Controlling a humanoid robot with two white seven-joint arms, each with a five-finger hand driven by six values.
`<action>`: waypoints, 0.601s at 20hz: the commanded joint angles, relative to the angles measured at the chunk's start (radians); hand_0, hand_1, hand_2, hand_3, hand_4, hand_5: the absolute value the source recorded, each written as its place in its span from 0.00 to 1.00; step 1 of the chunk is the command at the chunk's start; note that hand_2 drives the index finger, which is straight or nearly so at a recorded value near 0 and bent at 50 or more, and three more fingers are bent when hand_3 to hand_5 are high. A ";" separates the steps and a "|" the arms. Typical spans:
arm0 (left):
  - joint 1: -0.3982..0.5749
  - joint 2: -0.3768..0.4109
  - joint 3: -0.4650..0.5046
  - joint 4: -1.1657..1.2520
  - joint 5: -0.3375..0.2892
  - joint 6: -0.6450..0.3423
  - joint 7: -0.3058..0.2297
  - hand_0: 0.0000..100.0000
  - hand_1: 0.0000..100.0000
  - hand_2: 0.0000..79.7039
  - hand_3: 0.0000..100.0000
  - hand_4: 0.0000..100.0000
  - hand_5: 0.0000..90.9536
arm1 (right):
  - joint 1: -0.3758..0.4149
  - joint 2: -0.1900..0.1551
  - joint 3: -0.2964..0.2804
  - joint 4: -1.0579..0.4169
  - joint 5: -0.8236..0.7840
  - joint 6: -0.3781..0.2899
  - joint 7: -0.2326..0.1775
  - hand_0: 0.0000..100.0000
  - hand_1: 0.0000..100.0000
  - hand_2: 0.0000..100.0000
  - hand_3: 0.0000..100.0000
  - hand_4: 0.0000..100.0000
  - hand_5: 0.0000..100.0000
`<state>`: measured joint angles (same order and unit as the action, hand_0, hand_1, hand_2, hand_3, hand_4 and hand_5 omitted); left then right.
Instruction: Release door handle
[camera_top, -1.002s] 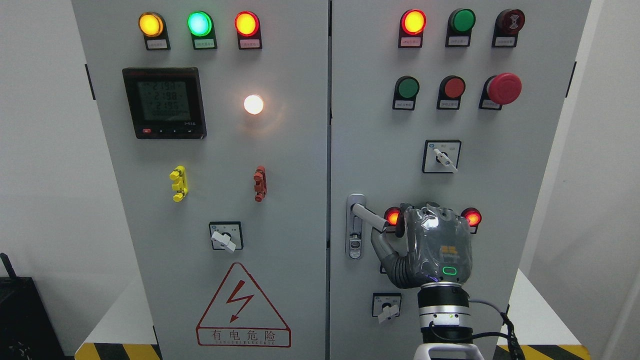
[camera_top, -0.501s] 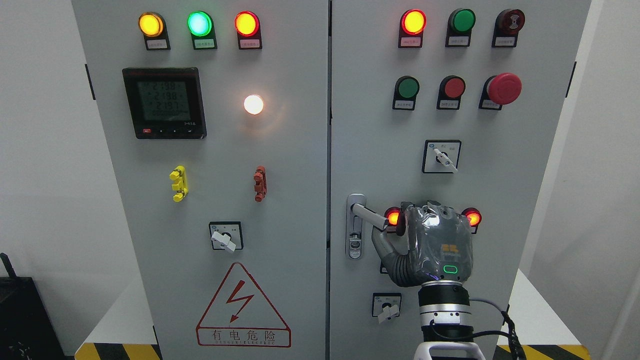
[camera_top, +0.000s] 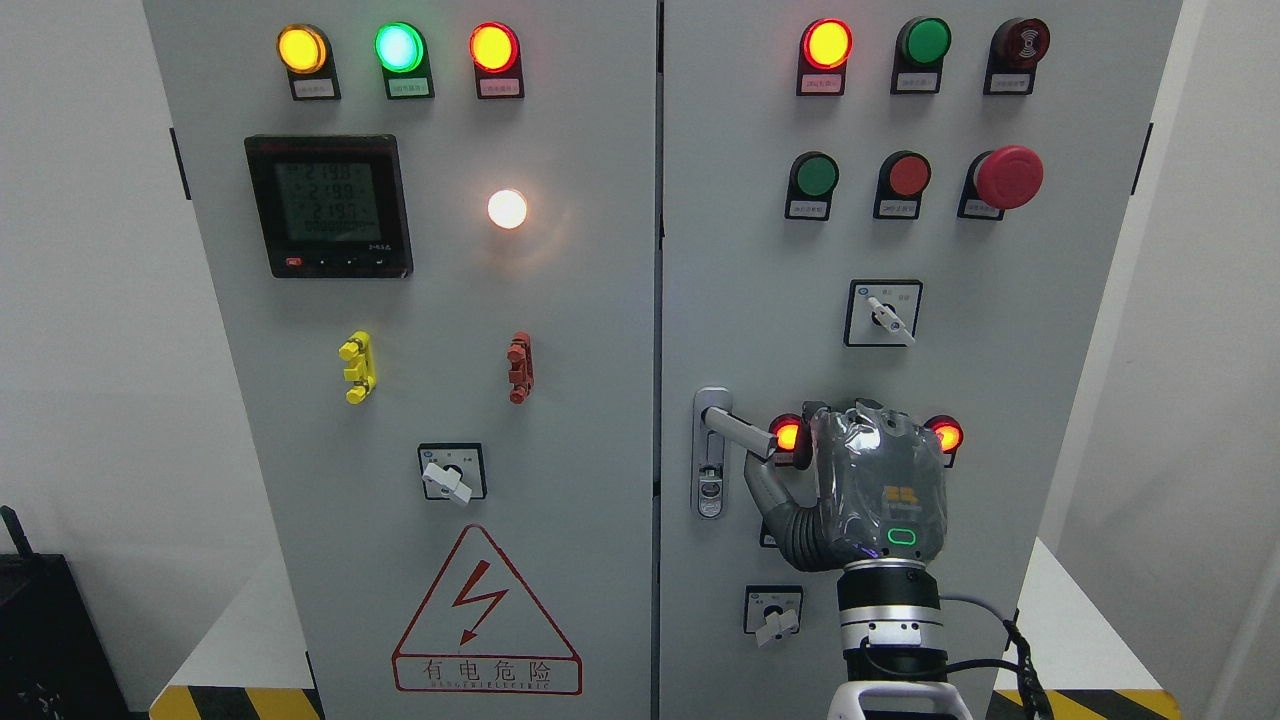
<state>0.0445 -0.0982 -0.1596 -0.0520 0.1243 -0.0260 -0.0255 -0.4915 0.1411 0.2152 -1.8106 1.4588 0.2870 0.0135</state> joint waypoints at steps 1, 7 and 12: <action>0.000 0.000 0.000 0.000 0.000 -0.002 -0.001 0.00 0.00 0.06 0.11 0.00 0.00 | -0.002 0.000 -0.002 0.001 0.000 0.000 0.000 0.47 0.43 0.74 0.97 0.77 0.70; 0.000 0.000 0.000 0.000 0.000 -0.003 -0.001 0.00 0.00 0.06 0.11 0.00 0.00 | -0.002 0.000 -0.008 -0.001 0.000 -0.002 0.000 0.47 0.43 0.74 0.97 0.77 0.70; 0.000 0.000 0.000 0.000 0.000 -0.003 -0.001 0.00 0.00 0.06 0.11 0.00 0.00 | -0.004 0.000 -0.008 -0.001 0.000 -0.002 0.002 0.48 0.43 0.74 0.97 0.77 0.70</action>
<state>0.0445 -0.0982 -0.1595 -0.0520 0.1243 -0.0285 -0.0255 -0.4938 0.1411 0.2108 -1.8112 1.4588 0.2862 0.0150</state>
